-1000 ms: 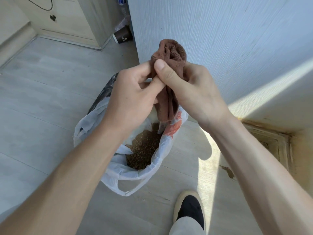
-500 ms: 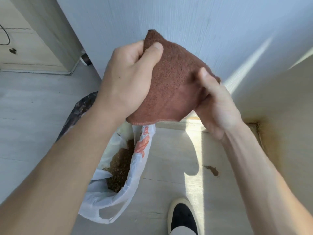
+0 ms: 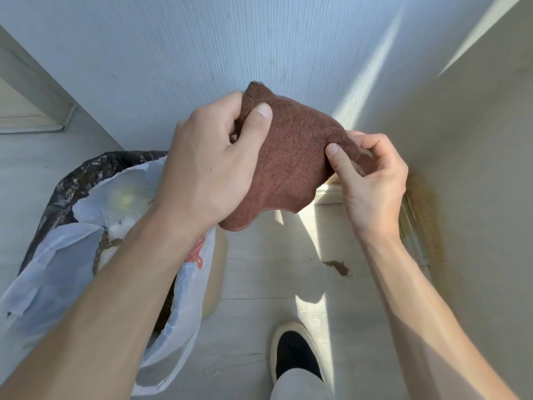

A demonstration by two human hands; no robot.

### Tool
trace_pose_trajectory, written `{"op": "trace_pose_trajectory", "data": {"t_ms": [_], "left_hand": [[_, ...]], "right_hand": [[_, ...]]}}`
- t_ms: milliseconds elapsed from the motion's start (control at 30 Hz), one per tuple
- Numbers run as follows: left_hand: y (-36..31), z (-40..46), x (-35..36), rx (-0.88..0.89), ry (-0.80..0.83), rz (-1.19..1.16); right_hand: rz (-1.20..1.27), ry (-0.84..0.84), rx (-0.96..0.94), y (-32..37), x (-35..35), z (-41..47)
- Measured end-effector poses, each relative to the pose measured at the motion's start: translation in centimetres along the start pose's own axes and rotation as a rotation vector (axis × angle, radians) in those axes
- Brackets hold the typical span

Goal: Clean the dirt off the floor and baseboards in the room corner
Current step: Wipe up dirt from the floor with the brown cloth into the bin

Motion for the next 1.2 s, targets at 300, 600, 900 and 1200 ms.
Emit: {"op": "trace_pose_trajectory", "data": {"t_ms": [300,600,900,1200], "left_hand": [[-1.5,0.4,-0.3,0.077,0.018,0.119],[-2.8,0.2,0.2,0.144,0.091,0.109],[-2.0,0.4,0.6,0.097,0.062,0.171],[-3.3,-0.7,4.0,0.191,0.332,0.013]], "right_hand": [[0.100,0.024,-0.011,-0.4,-1.0,0.7],[0.442,0.177,0.232,-3.5,1.2,0.8],[0.670,0.278,0.352,-4.9,2.5,-0.3],[0.780,0.364,0.653,-8.5,6.3,-1.9]]}}
Point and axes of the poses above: each hand's wrist, its own z-axis towards the middle knuckle, its own x-axis out of the palm, y = z × x, the point moved 10 cm from there along z, towards the middle knuckle, and after that the axes turned 10 degrees about x, right-handed, at the moved point
